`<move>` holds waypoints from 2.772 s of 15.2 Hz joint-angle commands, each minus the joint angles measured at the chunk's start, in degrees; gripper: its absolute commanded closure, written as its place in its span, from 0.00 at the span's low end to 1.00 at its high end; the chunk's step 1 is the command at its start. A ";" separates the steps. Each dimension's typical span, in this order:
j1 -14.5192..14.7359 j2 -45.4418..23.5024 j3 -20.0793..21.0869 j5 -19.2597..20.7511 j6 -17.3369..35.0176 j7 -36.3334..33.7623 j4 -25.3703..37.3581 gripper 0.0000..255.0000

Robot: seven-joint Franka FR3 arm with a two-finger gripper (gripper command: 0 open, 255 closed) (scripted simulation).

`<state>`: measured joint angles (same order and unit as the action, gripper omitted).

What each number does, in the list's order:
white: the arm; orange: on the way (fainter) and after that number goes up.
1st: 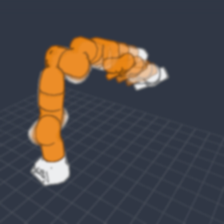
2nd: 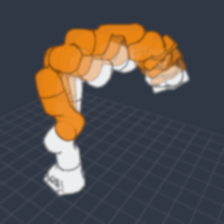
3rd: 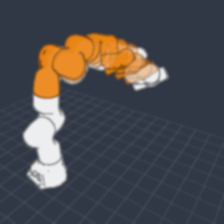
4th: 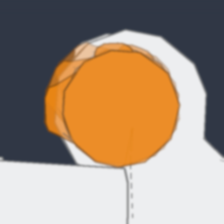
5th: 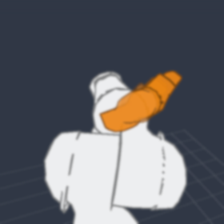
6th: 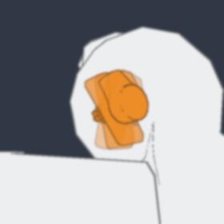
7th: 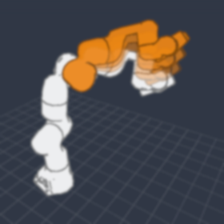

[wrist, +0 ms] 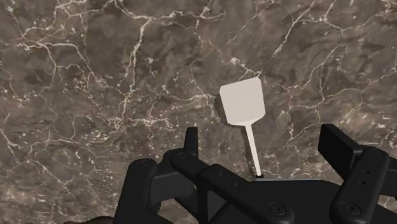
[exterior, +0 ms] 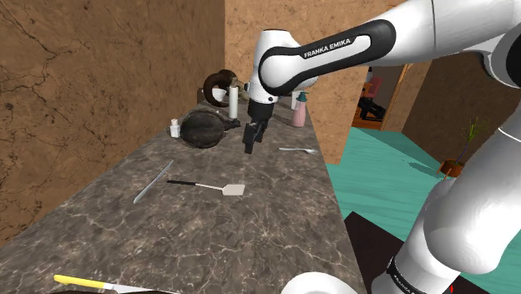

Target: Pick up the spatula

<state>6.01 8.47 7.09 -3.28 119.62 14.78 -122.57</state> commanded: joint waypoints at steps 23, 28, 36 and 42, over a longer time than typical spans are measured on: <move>5.95 -37.99 2.87 7.99 10.17 1.47 25.43 0.00; 6.00 -38.31 2.84 8.06 10.53 1.42 25.38 1.00; 5.94 -37.82 2.90 7.96 9.92 1.49 25.51 1.00; 5.77 -35.58 3.18 7.48 6.30 1.73 26.91 1.00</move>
<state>11.82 -27.51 10.22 4.29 126.63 16.45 -95.94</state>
